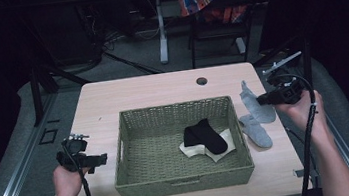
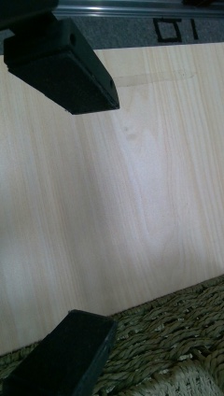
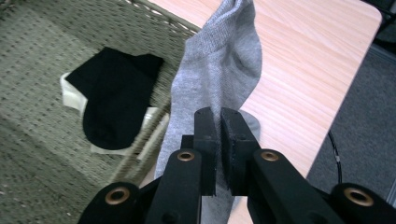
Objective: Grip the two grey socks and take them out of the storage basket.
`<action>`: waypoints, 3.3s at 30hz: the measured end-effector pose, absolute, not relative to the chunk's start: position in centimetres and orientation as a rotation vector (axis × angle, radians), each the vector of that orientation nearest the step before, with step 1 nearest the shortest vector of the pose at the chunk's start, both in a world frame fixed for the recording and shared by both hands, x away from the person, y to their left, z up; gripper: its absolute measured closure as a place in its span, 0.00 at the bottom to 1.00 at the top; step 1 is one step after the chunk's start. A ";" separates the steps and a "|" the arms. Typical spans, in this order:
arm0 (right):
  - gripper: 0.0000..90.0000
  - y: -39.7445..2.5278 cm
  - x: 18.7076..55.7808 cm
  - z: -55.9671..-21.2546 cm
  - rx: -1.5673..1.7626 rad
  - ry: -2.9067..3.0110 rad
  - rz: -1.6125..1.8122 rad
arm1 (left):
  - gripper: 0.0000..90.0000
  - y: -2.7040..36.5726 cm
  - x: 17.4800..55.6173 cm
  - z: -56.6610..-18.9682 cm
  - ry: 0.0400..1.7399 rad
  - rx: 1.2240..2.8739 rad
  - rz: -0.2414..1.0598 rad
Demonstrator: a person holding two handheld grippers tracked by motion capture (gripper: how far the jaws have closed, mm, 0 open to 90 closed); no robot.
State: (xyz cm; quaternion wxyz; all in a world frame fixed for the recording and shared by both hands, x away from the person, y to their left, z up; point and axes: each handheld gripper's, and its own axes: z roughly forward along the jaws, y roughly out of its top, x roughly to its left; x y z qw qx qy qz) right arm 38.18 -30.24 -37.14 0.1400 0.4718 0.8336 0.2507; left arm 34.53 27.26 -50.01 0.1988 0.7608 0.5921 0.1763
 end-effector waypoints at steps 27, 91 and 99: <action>0.95 -33.2 40.8 -42.6 1.569 2.427 0.549 | 0.00 27.2 34.6 -50.0 1.653 2.134 0.488; 0.08 -33.3 40.1 -43.2 1.539 2.425 0.666 | 0.00 27.2 34.6 -50.0 1.650 2.135 0.487; 0.06 -30.3 38.5 -40.8 1.377 2.464 0.708 | 0.00 27.1 34.6 -50.0 1.650 2.135 0.483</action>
